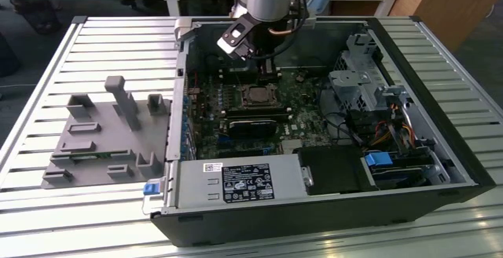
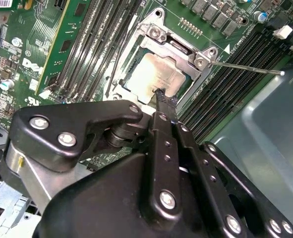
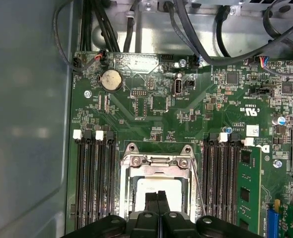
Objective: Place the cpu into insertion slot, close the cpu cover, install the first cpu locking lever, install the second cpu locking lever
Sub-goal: 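Install the first cpu locking lever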
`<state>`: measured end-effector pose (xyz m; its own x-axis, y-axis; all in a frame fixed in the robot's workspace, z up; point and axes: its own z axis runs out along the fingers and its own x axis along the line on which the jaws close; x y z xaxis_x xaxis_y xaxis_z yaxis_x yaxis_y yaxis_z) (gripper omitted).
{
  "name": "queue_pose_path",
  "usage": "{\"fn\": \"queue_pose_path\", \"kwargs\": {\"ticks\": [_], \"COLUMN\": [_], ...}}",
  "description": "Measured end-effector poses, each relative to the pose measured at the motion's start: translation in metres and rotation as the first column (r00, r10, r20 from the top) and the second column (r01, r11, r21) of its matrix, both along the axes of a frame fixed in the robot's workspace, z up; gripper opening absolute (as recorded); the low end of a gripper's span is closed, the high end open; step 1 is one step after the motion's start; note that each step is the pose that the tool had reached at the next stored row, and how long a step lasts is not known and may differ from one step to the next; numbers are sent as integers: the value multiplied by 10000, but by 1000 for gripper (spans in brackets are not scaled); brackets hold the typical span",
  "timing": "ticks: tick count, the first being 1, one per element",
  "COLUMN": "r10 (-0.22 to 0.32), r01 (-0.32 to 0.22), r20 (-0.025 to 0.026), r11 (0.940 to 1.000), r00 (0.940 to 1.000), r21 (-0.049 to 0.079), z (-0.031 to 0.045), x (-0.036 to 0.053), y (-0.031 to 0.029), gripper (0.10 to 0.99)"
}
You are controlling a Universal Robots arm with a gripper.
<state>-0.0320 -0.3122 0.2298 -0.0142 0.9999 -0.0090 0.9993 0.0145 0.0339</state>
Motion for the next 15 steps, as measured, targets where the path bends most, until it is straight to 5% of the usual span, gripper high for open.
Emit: {"fn": "queue_pose_path", "kwargs": {"ticks": [15], "r10": [244], "r01": [-244], "r20": [1], "r11": [9997], "r00": [9997], "r21": [4], "z": [34], "x": [0], "y": [0], "gripper": [122]}}
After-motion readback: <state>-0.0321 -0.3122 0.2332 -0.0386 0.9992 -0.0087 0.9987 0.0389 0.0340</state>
